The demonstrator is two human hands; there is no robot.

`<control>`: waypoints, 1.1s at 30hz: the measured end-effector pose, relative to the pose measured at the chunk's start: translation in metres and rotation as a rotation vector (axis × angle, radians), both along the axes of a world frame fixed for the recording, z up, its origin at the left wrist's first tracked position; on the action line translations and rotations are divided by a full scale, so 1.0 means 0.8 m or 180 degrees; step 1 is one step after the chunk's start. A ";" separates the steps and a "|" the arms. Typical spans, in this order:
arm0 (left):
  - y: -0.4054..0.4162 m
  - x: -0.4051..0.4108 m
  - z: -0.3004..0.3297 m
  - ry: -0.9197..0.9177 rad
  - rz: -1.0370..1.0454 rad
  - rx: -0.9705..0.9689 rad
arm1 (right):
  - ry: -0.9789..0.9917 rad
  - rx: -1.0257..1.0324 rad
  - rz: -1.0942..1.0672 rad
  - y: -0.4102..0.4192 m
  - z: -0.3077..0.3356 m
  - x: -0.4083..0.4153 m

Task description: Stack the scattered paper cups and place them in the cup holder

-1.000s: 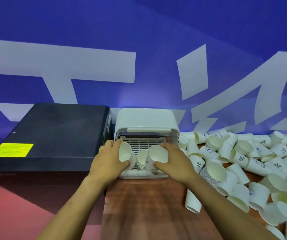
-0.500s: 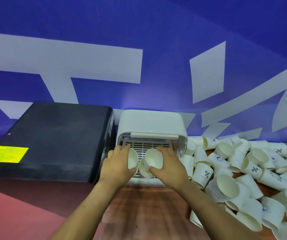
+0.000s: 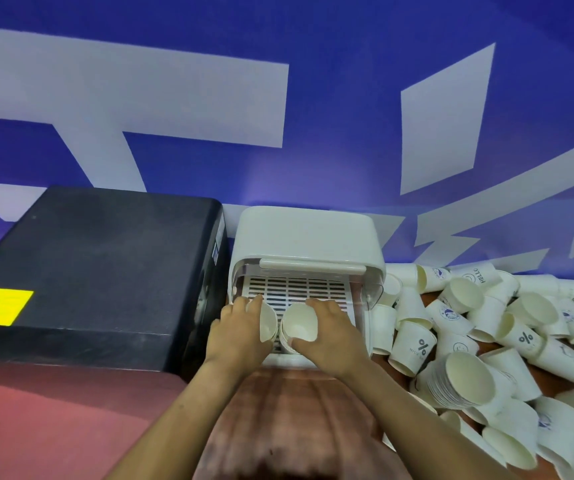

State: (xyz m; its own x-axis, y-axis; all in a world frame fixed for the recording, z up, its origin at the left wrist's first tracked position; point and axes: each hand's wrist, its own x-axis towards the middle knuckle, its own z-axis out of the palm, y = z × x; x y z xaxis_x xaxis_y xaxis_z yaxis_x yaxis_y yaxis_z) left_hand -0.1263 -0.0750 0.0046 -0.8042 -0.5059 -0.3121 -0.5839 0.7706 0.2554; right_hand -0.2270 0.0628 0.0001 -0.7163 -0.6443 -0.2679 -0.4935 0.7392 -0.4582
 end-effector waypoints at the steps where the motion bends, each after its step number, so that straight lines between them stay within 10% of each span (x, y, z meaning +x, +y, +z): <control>1: 0.000 -0.001 -0.003 -0.0038 -0.0023 0.0011 | -0.0021 0.0042 0.0021 0.000 -0.003 -0.001; 18: 0.078 0.028 0.025 0.1508 -0.0247 0.0666 | -0.0135 -0.0366 -0.0202 0.107 0.015 0.029; 33: 0.199 0.006 0.005 0.0275 -0.0720 0.1141 | -0.0259 0.0613 -0.0766 0.288 -0.002 0.007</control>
State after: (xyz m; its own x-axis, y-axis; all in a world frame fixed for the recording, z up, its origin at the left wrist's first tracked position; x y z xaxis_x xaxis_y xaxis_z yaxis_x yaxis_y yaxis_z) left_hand -0.1213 0.0844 0.0085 -0.9132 -0.1856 -0.3627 -0.3751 0.7305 0.5707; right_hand -0.2212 0.2930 -0.0017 -0.8133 -0.3908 -0.4311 -0.2615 0.9073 -0.3293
